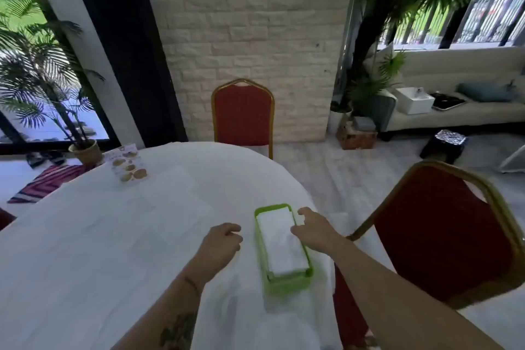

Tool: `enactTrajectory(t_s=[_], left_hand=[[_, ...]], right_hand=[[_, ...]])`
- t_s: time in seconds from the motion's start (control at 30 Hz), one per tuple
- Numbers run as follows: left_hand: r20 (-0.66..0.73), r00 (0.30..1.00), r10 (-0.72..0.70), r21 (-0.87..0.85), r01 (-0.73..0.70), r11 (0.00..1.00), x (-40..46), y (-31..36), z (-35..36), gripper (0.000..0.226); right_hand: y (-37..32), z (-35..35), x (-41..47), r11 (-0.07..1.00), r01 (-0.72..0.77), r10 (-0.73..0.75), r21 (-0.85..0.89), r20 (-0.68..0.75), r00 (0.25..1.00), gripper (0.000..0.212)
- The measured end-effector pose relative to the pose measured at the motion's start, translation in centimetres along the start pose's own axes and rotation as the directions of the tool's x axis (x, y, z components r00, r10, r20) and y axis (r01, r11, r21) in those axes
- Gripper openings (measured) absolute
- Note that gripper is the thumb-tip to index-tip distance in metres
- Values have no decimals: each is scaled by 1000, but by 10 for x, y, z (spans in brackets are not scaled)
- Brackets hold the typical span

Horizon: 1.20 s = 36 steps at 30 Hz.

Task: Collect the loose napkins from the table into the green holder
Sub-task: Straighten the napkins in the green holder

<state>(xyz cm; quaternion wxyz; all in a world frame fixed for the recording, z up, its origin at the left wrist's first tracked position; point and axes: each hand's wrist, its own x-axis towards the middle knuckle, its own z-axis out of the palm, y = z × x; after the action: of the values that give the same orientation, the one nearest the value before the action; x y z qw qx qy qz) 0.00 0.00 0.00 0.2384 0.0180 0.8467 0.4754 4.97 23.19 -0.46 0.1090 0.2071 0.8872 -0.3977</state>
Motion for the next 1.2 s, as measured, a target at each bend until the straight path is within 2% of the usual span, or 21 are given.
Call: enactTrajectory(t_s=[0.23,0.33,0.43,0.53,0.8,0.93,1.07,1.2], left_hand=[[84,983,-162,52,158,986,20,-11,57,59],[246,946,-213,100,194,976,20,-2,63,50],[299,924,-237,125,209,970,21,-2,62,52],[267,931,-249,128,222,967,19,-4,56,55],[136,943,-302,69,295,953,-1,-22,8,47],[-8,956,-292,-7,292,956,-14,-37,-14,43],[-69,951,-302,-78,297,952,-27,-48,-28,40],[-54,962,-268,-96,262,960,-35,-53,-34,39]], right_hand=[[31,15,18,978,-127,108,164,118,987,60],[38,21,23,971,-158,132,179,151,980,54],[38,26,27,968,-174,145,182,162,976,47],[30,33,32,969,-171,140,176,176,974,48],[-16,69,42,978,-142,83,151,343,936,58],[-40,96,37,982,-105,31,158,413,910,59],[-54,117,28,987,-75,9,142,416,909,58],[-60,125,21,985,-84,17,149,404,915,60]])
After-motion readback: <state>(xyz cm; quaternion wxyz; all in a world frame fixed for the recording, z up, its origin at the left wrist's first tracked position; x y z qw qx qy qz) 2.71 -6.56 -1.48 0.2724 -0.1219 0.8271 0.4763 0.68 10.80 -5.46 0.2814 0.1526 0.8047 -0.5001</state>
